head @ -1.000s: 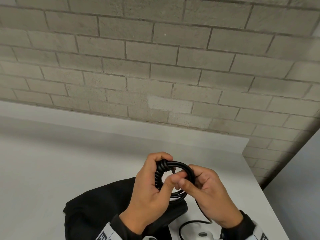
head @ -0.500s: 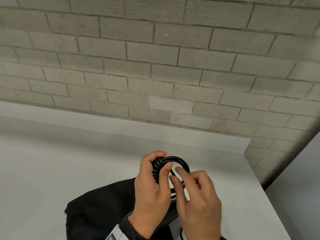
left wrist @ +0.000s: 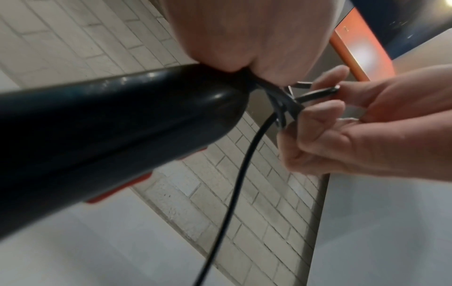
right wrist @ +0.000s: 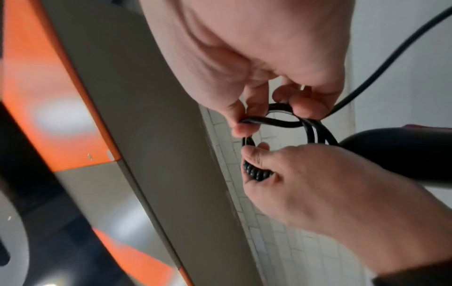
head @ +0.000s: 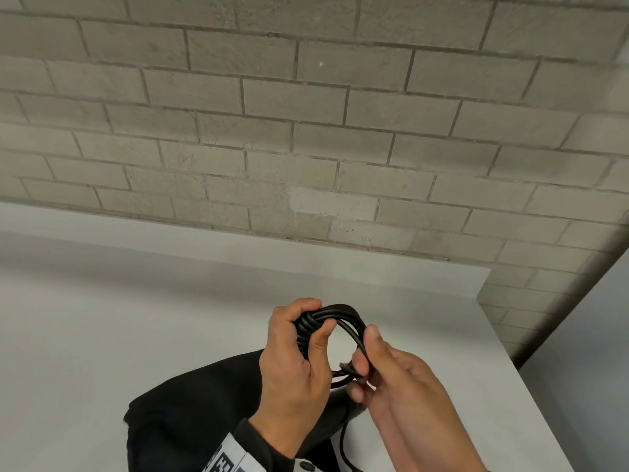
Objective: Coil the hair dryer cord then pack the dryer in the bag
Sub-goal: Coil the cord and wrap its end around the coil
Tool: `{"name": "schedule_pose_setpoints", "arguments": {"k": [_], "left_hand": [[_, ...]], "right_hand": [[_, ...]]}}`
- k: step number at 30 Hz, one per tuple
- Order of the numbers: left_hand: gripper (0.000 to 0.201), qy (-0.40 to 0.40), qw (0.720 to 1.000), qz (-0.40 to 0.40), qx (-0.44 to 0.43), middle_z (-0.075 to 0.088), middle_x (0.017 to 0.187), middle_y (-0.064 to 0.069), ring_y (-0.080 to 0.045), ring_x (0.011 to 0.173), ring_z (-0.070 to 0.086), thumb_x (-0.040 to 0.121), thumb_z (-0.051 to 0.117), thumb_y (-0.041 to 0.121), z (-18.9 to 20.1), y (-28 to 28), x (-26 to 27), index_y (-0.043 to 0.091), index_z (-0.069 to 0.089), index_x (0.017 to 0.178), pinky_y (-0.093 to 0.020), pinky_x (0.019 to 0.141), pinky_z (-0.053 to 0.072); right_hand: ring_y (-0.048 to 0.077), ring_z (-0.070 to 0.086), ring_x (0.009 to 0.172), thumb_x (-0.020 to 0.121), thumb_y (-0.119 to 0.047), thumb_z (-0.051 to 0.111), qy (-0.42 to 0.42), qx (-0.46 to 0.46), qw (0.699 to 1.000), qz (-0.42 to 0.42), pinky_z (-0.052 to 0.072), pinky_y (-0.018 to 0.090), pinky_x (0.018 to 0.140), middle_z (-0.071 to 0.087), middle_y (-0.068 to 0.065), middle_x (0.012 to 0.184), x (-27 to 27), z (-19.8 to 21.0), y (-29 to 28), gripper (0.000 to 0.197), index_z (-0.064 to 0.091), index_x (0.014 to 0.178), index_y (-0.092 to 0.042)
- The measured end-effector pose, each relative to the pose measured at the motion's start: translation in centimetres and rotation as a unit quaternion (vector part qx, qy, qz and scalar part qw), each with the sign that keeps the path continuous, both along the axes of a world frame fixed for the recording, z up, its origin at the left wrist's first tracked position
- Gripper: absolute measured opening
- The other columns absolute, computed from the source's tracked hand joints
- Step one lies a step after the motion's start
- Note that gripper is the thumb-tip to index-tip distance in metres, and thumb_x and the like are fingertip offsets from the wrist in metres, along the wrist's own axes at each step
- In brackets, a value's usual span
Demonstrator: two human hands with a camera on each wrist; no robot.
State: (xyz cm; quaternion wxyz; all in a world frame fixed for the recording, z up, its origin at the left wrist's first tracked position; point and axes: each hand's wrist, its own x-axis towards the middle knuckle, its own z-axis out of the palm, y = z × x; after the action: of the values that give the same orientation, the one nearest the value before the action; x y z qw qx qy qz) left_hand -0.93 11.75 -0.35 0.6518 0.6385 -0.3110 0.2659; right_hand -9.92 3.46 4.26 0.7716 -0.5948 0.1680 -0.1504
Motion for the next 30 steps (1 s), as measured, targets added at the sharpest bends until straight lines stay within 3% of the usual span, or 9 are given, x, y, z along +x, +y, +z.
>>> {"name": "schedule_pose_setpoints", "arguments": {"k": [4,8,14,17,19,21,24,26,30], "left_hand": [[0.021,0.020,1.000,0.007,-0.010,0.065,0.089,0.010,0.007,0.078,0.064,0.091,0.054,0.044,0.3,-0.2,0.3,0.040,0.046,0.110,-0.002,0.065,0.045],[0.026,0.017,1.000,0.013,-0.005,0.061,0.097,0.015,0.009,0.086,0.063,0.090,0.052,0.031,0.2,-0.4,0.6,0.036,0.044,0.113,-0.002,0.070,0.045],[0.025,0.007,1.000,0.013,-0.009,0.062,0.095,0.010,0.007,0.083,0.062,0.095,0.047,0.052,0.4,-0.1,0.4,0.038,0.044,0.114,-0.002,0.068,0.045],[0.020,0.013,1.000,0.013,-0.006,0.060,0.100,0.013,0.007,0.082,0.062,0.094,0.047,0.054,0.4,-0.2,0.2,0.044,0.045,0.111,-0.002,0.068,0.044],[0.017,0.018,1.000,0.015,-0.003,0.060,0.102,0.021,0.007,0.081,0.063,0.094,0.046,0.056,0.5,-0.1,0.1,0.052,0.044,0.110,-0.001,0.068,0.044],[0.017,0.030,0.999,0.018,-0.014,0.061,0.101,0.031,0.009,0.080,0.063,0.093,0.050,0.049,0.7,0.0,0.5,0.047,0.045,0.109,-0.001,0.067,0.044],[0.025,0.030,0.999,0.003,-0.021,0.060,0.099,0.033,0.008,0.076,0.062,0.093,0.045,0.057,1.0,0.3,1.0,0.038,0.044,0.110,-0.001,0.064,0.043],[0.027,0.028,0.999,-0.003,-0.019,0.060,0.099,0.033,0.008,0.076,0.061,0.094,0.043,0.058,1.0,0.3,0.9,0.037,0.044,0.111,-0.001,0.065,0.043],[0.018,0.029,0.999,0.004,-0.014,0.060,0.099,0.034,0.009,0.078,0.062,0.093,0.051,0.042,0.7,0.2,1.1,0.038,0.044,0.109,-0.001,0.066,0.043]], "right_hand": [[0.011,0.059,0.073,0.061,-0.061,0.073,-0.055,-0.234,0.970,-0.020,0.047,0.020,0.069,0.058,-0.011,0.082,-0.8,-0.9,-0.3,0.039,0.072,0.071,-0.024],[0.002,0.063,0.083,0.087,-0.037,0.059,-0.116,-0.469,0.869,-0.107,0.044,0.005,0.067,0.065,-0.016,0.092,-1.2,-3.0,0.2,0.011,0.070,0.088,-0.034],[0.013,0.061,0.063,0.078,-0.033,0.075,-0.070,-0.126,0.989,0.026,0.050,0.020,0.063,0.071,0.004,0.073,-1.5,-1.9,-0.5,0.013,0.073,0.080,-0.020],[0.025,0.049,0.059,0.063,-0.041,0.086,-0.104,0.122,0.975,0.152,0.044,0.029,0.058,0.053,0.012,0.059,-1.7,-2.3,-1.5,0.043,0.069,0.074,-0.004],[0.025,0.045,0.061,0.073,-0.048,0.078,-0.135,0.069,0.971,0.183,0.036,0.029,0.060,0.052,0.005,0.059,-2.0,-3.0,-1.4,0.041,0.069,0.073,-0.008],[0.022,0.054,0.071,0.073,-0.055,0.074,-0.132,-0.149,0.969,0.149,0.038,0.026,0.067,0.062,-0.003,0.071,-2.1,-3.7,-1.2,0.031,0.070,0.073,-0.024],[0.000,0.053,0.115,0.079,-0.044,0.073,-0.128,-0.369,0.913,0.114,0.039,0.014,0.095,0.058,-0.024,0.125,-2.4,-5.5,-0.6,0.010,0.065,0.082,-0.048],[-0.001,0.055,0.117,0.076,-0.047,0.075,-0.132,-0.294,0.942,0.093,0.042,0.012,0.093,0.057,-0.019,0.131,-3.0,-6.3,-0.2,0.016,0.071,0.090,-0.041],[0.015,0.071,0.096,0.062,-0.053,0.084,-0.116,-0.073,0.987,0.079,0.051,0.016,0.085,0.074,0.019,0.085,-4.0,-7.0,0.5,0.028,0.075,0.080,-0.033]]}}
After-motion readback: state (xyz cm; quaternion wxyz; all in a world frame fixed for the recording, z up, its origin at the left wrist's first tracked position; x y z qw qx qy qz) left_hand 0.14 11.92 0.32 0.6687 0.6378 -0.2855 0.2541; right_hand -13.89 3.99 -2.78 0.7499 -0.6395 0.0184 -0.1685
